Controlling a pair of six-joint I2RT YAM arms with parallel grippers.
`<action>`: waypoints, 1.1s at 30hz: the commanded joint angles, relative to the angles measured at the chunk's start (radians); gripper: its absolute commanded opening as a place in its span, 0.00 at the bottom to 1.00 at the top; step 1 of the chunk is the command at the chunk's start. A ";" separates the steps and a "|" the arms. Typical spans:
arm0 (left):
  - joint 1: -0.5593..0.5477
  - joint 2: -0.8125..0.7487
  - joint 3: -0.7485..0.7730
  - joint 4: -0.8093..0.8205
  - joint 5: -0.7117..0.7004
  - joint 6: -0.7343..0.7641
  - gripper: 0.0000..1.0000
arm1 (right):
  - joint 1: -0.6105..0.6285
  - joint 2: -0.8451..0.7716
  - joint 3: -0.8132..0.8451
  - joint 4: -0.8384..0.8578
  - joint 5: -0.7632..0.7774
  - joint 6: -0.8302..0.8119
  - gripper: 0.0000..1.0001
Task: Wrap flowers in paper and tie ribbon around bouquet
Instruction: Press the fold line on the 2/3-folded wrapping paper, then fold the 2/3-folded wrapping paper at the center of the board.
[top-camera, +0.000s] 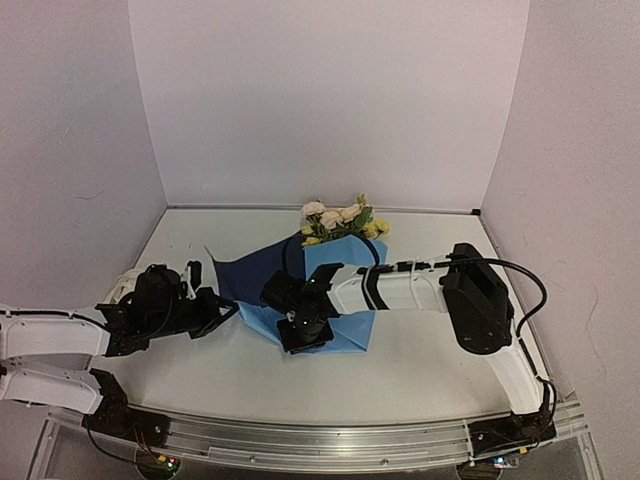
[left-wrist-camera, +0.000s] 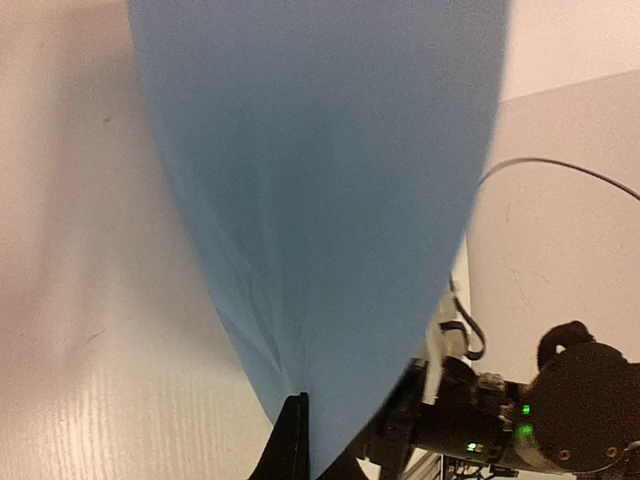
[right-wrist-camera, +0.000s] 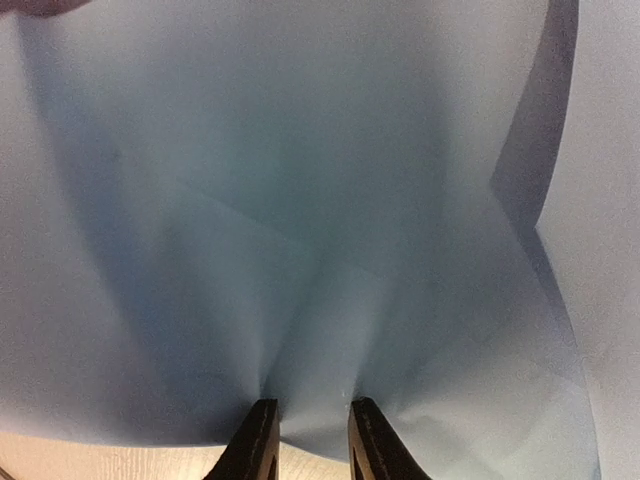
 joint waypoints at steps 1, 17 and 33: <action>0.001 0.024 0.119 0.034 0.094 0.095 0.00 | -0.001 0.081 0.023 -0.095 0.050 0.010 0.32; 0.001 0.078 0.144 0.008 0.106 0.139 0.00 | -0.015 -0.144 -0.016 -0.024 -0.022 -0.042 0.47; -0.011 0.339 0.422 -0.074 0.350 0.405 0.00 | -0.205 -0.531 -0.472 0.052 0.091 0.024 0.47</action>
